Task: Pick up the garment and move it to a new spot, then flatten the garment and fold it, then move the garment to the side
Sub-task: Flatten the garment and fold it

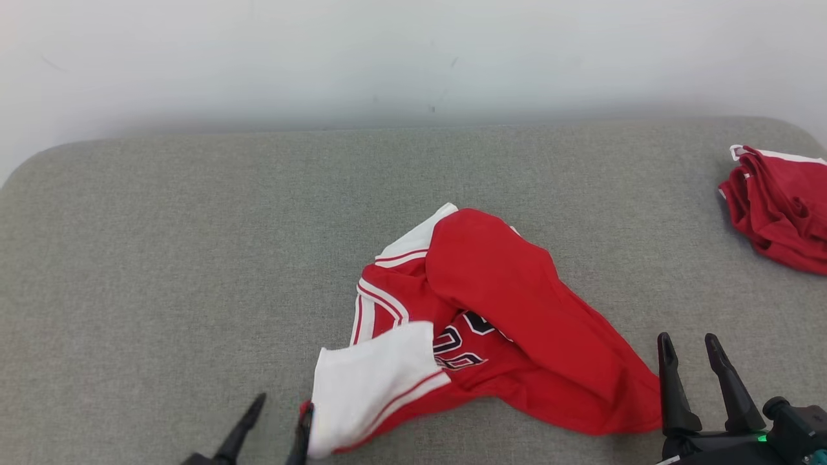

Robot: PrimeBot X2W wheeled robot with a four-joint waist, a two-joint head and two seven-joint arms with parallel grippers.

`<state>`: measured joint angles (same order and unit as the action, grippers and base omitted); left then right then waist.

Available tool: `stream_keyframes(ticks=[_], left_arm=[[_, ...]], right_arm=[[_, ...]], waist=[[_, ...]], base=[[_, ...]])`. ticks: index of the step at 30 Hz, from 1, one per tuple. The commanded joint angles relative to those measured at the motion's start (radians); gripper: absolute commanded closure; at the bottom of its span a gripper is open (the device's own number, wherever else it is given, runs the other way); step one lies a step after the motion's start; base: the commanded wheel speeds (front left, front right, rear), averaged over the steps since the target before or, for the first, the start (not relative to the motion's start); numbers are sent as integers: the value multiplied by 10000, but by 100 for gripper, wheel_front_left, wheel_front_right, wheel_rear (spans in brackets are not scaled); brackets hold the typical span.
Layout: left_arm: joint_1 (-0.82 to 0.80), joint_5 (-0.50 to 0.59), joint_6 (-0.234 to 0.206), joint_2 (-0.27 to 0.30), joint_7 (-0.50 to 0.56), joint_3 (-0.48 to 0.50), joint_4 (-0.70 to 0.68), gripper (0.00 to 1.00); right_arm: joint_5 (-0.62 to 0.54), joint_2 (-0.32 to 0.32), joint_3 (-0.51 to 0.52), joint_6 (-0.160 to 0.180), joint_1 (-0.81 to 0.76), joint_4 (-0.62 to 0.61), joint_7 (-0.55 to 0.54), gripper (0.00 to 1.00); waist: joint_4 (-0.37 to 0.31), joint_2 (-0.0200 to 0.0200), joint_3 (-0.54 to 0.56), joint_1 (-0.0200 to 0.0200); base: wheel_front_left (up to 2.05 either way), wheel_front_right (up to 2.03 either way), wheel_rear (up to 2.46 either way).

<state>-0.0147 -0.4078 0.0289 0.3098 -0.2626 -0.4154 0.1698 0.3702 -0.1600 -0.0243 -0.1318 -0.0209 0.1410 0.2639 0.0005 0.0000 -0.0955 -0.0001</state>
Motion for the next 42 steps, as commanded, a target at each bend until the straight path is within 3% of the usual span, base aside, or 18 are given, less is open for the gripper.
stream_keyframes(ticks=[1,8,14,18,21,32,42], left_arm=[[149,170,87,-108,-28,305,-120,0],[-300,809,596,-308,-29,1784,-471,0],[-1565,1088,841,87,-29,1993,-303,0],[-3033,605,960,495,449,1833,195,0],[-4046,-37,1016,867,1214,1427,613,0],[-6350,-2605,1001,2404,3419,-1671,1704,0],[-7699,-3947,1003,2806,4045,-3677,3276,0]], right_arm=[[-10,-45,6,26,-62,-6,1,0],[33,37,-54,26,30,90,1,0],[81,61,-167,26,217,262,1,0],[165,107,-254,27,462,411,2,0],[218,164,-305,27,658,508,2,0],[367,373,-442,27,1164,809,2,0],[466,437,-638,27,1683,974,1,0]], waist=[[11,0,40,1],[-151,0,-3,1],[-521,0,-217,1],[-978,0,-519,1],[-1330,0,-735,1],[-2360,0,-1406,1],[-2959,0,-2005,1]], base=[[0,0,0],[0,0,0],[0,0,0],[0,0,0],[0,0,0],[0,0,0],[0,0,0]])
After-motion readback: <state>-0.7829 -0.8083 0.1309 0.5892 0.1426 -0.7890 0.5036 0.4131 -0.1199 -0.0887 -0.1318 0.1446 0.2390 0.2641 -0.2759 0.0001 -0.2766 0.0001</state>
